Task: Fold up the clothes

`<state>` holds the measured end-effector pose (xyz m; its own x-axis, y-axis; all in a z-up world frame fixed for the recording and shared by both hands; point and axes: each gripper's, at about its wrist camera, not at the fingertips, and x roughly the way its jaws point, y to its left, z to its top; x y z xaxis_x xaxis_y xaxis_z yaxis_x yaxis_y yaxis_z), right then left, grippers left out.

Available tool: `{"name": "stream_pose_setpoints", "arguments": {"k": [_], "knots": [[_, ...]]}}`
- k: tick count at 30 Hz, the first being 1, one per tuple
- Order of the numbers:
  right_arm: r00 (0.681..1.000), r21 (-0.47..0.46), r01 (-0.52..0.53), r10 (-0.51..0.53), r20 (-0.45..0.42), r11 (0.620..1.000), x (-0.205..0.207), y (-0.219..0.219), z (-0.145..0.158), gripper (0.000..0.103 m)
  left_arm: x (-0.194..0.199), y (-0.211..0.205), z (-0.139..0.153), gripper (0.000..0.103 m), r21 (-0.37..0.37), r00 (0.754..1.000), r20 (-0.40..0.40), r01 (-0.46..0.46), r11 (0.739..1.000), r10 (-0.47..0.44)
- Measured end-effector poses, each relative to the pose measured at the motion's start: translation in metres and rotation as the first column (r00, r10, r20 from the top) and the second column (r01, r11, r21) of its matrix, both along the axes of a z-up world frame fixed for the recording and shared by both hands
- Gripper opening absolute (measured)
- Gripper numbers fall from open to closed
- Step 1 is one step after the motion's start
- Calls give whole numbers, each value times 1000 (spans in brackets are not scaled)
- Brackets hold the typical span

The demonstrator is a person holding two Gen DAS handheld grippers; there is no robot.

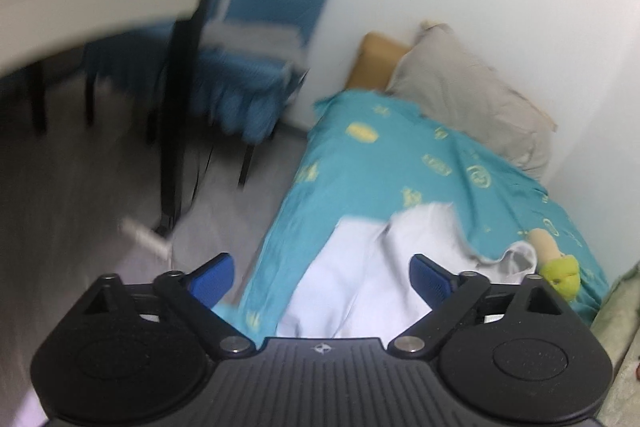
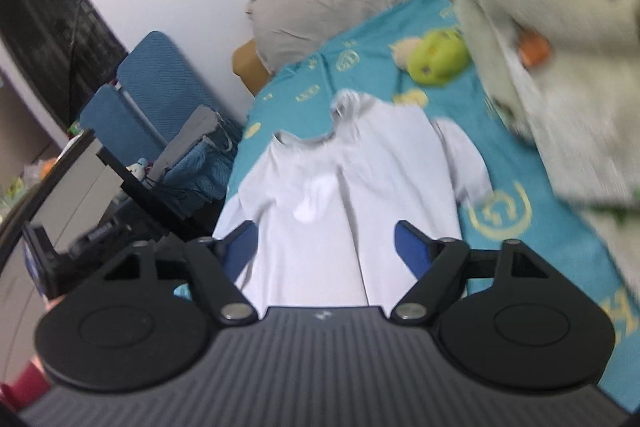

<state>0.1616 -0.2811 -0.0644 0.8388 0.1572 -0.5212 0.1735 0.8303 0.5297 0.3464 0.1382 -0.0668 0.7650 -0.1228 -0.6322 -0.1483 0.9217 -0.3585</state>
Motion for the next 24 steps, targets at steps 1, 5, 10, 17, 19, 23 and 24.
{"name": "stream_pose_setpoints", "arguments": {"k": [1,5,10,17,19,23,24], "knots": [[1000,6,7,-7,-12,1000,-2,-1,-5,68,1,6,-10,87,-26,1000,-24,-18,1000,17],[999,28,5,-4,-37,1000,16,-4,-18,62,16,22,-41,82,-113,995,-84,-63,992,53],[999,66,16,-14,-31,998,34,-11,-26,62,50,16,-76,70,-132,992,-124,-43,990,26],[998,137,32,-25,-56,990,52,-23,-35,62,60,-43,-75,3,151,990,-60,138,979,-130],[998,161,32,-23,-58,986,55,-26,-36,62,53,-67,-62,3,291,983,-19,180,940,-182],[998,179,28,-17,-62,984,52,-26,-36,62,25,-127,-47,2,566,931,64,262,781,-359],[998,183,34,-23,-63,983,50,-28,-36,62,16,-143,-47,2,591,905,52,313,743,-422]]}}
